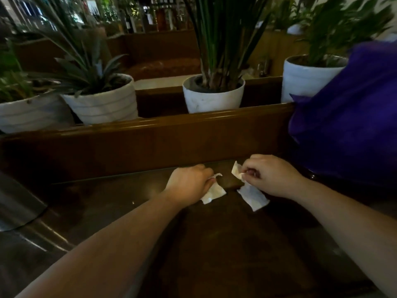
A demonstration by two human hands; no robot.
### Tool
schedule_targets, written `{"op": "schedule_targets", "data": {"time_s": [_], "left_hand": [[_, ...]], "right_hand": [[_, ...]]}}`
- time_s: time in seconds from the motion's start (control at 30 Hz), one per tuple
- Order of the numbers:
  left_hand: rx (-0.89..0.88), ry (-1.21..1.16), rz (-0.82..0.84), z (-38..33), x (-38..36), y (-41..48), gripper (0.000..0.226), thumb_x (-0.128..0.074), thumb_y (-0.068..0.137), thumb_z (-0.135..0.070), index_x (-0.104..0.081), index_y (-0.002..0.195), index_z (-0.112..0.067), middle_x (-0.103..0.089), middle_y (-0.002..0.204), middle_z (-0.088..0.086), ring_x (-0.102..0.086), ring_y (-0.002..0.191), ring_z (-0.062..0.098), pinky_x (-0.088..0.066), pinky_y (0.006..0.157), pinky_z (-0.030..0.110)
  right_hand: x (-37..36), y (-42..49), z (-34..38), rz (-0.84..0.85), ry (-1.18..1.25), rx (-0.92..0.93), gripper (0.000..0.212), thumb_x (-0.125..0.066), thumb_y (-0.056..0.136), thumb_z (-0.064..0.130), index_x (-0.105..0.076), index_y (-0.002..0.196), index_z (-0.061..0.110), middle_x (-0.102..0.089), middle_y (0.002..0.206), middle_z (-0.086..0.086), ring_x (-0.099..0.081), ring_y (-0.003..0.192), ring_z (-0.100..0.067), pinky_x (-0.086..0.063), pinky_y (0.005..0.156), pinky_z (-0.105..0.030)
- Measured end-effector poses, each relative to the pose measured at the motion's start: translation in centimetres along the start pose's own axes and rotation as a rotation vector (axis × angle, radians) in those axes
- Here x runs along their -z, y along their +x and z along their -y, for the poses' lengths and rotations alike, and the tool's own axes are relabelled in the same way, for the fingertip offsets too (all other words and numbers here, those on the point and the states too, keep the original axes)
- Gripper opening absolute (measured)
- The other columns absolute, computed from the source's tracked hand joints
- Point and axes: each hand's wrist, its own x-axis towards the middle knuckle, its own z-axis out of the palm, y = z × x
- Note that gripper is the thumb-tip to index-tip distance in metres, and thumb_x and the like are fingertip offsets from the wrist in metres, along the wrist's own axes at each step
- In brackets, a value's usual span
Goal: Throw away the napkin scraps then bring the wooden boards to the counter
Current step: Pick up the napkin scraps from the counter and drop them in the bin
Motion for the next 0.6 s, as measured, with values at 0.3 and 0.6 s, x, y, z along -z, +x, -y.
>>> {"op": "schedule_targets", "data": {"time_s": [0.3, 0.6], "left_hand": [[0.012, -0.018, 0.155, -0.7, -1.3, 1.0, 0.048, -0.034, 0.090, -0.057, -0.054, 0.121, -0.026, -0.058, 0.108, -0.002, -0.054, 0.084, 0.012, -0.047, 0.060, 0.030], [-0.111, -0.018, 0.190, 0.0, -0.9, -0.3, 0.035, -0.044, 0.092, -0.045, -0.054, 0.120, -0.026, -0.057, 0.117, 0.001, -0.052, 0.100, 0.014, -0.049, 0.074, 0.032]], "right_hand": [[-0.5, -2.0, -3.7, 0.047, 0.049, -0.022, 0.005, -0.060, 0.088, 0.037, -0.061, 0.093, 0.040, -0.054, 0.090, 0.020, -0.053, 0.077, 0.001, -0.041, 0.060, -0.021], [-2.6, -2.0, -4.3, 0.104, -0.001, 0.044, 0.018, -0.056, 0.088, 0.041, -0.064, 0.104, 0.038, -0.042, 0.081, 0.029, -0.046, 0.074, 0.014, -0.031, 0.055, -0.017]]}}
